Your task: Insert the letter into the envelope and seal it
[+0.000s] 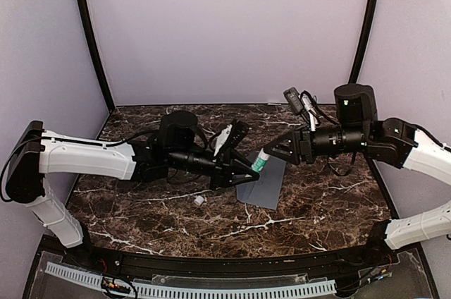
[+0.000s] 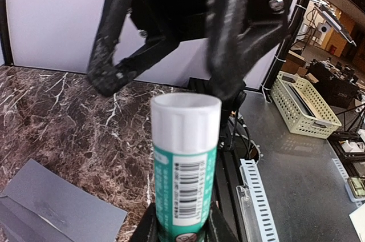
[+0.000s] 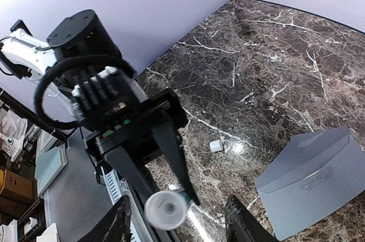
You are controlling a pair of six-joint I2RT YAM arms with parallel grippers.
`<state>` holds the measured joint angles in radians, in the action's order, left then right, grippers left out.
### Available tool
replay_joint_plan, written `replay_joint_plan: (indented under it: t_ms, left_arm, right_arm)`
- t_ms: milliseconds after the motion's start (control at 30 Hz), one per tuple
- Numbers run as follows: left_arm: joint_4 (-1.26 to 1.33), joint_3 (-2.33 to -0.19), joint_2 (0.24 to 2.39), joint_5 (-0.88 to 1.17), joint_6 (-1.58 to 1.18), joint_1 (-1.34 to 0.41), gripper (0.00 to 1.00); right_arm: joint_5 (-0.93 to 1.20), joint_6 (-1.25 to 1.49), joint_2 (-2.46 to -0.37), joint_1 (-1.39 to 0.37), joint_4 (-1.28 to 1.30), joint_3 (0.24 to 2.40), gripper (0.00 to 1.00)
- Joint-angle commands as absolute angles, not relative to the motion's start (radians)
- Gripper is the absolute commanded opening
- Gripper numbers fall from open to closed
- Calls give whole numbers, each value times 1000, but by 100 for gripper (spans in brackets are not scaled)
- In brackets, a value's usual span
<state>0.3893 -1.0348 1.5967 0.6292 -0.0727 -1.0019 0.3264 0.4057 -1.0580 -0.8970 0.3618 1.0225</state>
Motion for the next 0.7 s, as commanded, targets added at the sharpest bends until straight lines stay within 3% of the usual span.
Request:
replay_joint_plan:
  t_ms: [0, 667]
  left_arm:
    - [398, -1065, 1601, 591, -70, -997, 0]
    - [372, -1098, 1620, 610, -66, -997, 0]
  right_arm:
    - [327, 410, -1016, -919, 321, 1020, 53]
    - [320, 420, -1074, -923, 322, 1034, 40]
